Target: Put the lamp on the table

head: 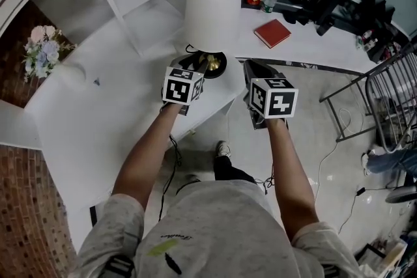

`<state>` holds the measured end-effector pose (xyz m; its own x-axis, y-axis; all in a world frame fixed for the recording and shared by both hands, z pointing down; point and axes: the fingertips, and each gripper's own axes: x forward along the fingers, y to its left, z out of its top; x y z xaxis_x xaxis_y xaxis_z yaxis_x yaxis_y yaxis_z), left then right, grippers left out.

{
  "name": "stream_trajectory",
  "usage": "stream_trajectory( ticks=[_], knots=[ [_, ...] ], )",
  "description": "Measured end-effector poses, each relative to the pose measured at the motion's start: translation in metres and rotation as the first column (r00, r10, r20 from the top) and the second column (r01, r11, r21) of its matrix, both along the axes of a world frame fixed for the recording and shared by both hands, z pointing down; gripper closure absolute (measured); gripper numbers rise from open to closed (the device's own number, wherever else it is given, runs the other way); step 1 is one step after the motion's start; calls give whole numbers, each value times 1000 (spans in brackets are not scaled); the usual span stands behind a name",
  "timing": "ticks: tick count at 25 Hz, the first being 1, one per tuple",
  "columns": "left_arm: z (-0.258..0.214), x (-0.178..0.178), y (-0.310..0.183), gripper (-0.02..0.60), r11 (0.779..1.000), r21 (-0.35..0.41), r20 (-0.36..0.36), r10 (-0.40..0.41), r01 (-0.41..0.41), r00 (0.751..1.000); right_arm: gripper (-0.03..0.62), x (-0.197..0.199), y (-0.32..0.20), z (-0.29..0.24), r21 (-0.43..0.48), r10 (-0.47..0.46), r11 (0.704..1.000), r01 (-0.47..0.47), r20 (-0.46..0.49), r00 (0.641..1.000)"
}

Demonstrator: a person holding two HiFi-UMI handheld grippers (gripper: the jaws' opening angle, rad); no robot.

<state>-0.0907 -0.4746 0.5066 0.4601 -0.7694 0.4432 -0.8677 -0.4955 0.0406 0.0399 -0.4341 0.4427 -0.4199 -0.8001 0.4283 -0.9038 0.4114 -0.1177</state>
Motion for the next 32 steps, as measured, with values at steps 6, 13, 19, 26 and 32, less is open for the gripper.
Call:
stream_trajectory(
  ticks=[6,13,19,26,32],
  knots=[
    [-23,-6,13,456,1000,29,1,-5,5,1000,588,-6,4,-12,20,-9,1000,8,15,1000],
    [-55,-11,28,488,997,71,-1,-13,13,1000,588,-10,10,-28,43,-11,999,10,28,1000],
    [-85,-18,41,522,994,104,-37,-35,39,999,588,-10,16,-39,63,-2,998,0,33,999],
    [-112,-21,54,529,989,146,-31,-13,17,999,588,-13,21,-48,81,7,997,-10,39,999],
    [-120,-27,62,557,986,164,8,-21,19,1000,588,-18,25,-58,104,-2,995,0,21,1000]
  ],
)
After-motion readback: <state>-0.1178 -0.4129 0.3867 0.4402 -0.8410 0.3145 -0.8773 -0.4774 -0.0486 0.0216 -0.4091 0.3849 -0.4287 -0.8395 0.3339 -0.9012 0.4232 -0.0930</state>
